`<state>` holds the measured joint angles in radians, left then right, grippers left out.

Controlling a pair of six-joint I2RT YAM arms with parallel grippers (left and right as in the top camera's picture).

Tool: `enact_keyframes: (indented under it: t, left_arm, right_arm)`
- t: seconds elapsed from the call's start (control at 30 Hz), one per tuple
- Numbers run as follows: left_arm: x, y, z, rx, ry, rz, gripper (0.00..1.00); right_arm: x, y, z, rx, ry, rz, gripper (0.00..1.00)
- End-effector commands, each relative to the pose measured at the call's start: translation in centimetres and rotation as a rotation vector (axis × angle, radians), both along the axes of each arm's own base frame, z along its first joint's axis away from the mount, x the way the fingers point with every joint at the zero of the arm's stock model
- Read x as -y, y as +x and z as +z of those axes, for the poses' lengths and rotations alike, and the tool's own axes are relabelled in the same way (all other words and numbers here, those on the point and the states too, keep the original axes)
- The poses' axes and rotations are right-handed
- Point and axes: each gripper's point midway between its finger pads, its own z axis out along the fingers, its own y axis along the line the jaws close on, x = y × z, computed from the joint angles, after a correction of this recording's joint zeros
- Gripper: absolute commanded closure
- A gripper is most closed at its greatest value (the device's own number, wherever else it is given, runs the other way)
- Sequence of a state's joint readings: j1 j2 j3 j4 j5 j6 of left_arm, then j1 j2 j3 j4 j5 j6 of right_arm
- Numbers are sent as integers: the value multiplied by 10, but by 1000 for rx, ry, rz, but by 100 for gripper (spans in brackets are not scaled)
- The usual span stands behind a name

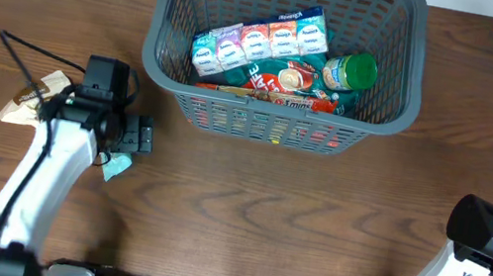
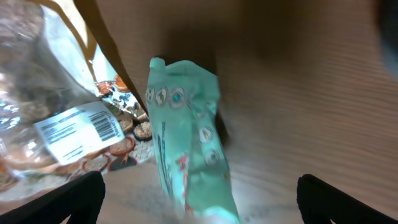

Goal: Pack container
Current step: 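Lower the left gripper onto the mint-green pouch and grasp it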

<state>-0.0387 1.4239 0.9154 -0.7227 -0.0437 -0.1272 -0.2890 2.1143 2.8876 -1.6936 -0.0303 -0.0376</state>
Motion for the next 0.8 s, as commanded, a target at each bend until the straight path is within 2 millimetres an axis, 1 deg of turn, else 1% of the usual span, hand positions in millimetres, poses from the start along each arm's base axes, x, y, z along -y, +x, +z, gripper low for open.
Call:
enact_keyframes:
  t: [0.0,0.17,0.27,0.53,0.77]
  left_arm:
    - [-6,2,-18,-46,-14,36,1]
    - [-6,10,-38,-72,-71,56,2]
    - [-5,13,-46,-82,-84,58,1]
    - [-5,11,-67,-126,-86,61,1]
    - [-4,7,-79,-168,-89,62,1]
  right_arm:
    - [2,1,-4,-10,-1,7,1]
    - [2,1,-4,-11,-1,7,1]
    - [2,1,-4,-11,-1,7,1]
    - [2,1,-4,-11,-1,7,1]
    - [2,1,-4,-12,-1,7,1]
